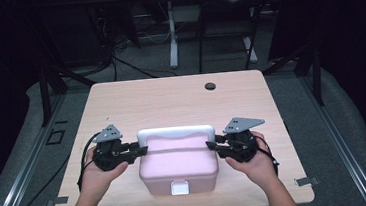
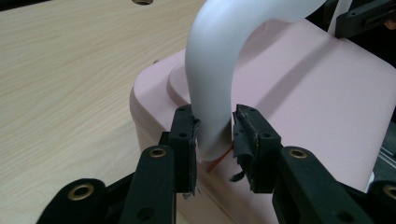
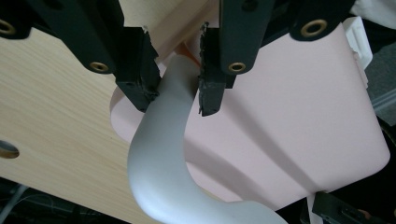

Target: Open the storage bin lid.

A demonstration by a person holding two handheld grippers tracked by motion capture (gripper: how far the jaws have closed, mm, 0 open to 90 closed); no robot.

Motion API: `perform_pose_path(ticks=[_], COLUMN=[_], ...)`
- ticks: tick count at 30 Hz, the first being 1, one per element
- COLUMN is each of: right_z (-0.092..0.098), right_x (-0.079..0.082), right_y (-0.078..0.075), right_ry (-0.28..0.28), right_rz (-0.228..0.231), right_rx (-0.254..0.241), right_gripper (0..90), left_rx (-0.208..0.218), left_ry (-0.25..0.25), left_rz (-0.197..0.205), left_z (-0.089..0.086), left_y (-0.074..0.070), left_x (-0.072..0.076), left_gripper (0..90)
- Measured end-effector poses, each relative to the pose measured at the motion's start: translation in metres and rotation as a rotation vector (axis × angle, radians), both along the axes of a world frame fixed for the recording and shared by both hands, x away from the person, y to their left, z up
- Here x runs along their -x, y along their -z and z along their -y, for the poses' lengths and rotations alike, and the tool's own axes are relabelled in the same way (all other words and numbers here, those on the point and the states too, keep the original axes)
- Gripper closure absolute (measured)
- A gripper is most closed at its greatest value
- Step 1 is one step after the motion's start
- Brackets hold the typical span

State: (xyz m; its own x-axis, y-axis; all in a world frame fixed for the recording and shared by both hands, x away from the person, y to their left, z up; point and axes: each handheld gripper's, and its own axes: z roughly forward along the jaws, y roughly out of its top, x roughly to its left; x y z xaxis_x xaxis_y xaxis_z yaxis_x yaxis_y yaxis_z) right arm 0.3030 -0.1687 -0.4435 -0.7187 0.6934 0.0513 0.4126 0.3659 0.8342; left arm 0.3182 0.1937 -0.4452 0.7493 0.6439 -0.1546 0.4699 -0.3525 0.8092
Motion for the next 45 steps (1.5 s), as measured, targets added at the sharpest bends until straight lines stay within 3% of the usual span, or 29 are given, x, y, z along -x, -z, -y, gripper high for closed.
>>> perform_pose_path(ticks=[7, 12, 18, 32, 38, 42, 45], right_z=[0.005, 0.004, 0.004, 0.007, 0.006, 0.005, 0.006], right_x=[0.001, 0.003, 0.005, 0.004, 0.001, 0.0, -0.001], right_y=[0.002, 0.001, -0.001, -0.011, -0.01, -0.011, -0.014], right_ry=[-0.024, -0.016, -0.068, -0.038, -0.04, -0.044, -0.05], right_rz=[-0.014, -0.022, -0.053, -0.025, -0.025, -0.025, -0.02], right_rx=[-0.027, -0.025, -0.031, -0.086, -0.098, -0.099, -0.107], right_gripper=[74.0, 74.7, 75.3, 75.1, 75.1, 75.1, 75.2], left_rx=[-0.013, -0.024, -0.022, 0.057, 0.043, 0.04, 0.034], left_ry=[0.009, 0.006, 0.011, -0.007, -0.001, -0.011, -0.028], left_rz=[0.025, 0.02, 0.005, 0.032, 0.023, 0.032, 0.053], left_z=[0.0, 0.001, -0.003, -0.007, -0.009, -0.01, -0.014], left_y=[0.0, -0.002, -0.005, -0.012, -0.009, -0.013, -0.017], left_x=[0.004, 0.006, 0.01, 0.011, 0.012, 0.019, 0.024], left_gripper=[73.5, 73.9, 74.0, 74.0, 72.4, 64.7, 64.6])
